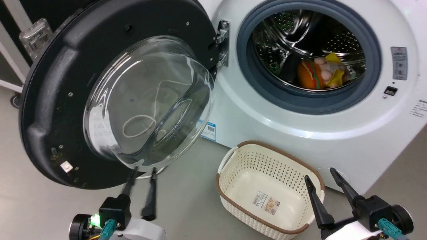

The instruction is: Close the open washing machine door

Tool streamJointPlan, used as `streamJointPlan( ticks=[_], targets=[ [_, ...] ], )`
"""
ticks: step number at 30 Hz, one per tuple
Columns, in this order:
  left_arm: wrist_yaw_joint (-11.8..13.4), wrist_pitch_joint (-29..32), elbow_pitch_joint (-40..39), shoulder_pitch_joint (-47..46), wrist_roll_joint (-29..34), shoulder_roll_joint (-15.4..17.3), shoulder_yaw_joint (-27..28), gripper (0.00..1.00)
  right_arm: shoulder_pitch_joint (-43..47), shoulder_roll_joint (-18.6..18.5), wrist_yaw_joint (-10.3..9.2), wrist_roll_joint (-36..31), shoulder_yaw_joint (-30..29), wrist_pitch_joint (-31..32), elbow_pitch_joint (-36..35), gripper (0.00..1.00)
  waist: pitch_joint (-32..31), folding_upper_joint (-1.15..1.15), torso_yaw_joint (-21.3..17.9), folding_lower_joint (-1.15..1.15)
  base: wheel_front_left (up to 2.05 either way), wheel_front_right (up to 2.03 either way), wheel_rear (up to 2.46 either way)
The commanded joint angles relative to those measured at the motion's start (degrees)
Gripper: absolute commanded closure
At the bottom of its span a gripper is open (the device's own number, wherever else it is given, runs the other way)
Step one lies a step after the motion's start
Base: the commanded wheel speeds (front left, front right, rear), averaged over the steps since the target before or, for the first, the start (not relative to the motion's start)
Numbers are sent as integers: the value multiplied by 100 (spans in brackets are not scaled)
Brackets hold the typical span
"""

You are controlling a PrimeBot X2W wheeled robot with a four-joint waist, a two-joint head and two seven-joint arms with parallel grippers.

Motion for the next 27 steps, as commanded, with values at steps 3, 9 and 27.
streamJointPlan(
  ticks=[3,9,27],
  targets=[
    [-15,-78,-2,21,-65,-1,3,100,82,11,3,50,-4,-76,-34,0,62,0,98,0,0,0,0],
    [-42,-150,-288,-86,-224,-3,216,100,100,-7,3,39,0,-97,-118,0,170,0,226,0,0,0,0],
    [-131,599,-608,-2016,-2806,854,2816,100,-96,-264,4,171,119,-177,-296,0,668,0,165,0,0,0,0]
  ],
)
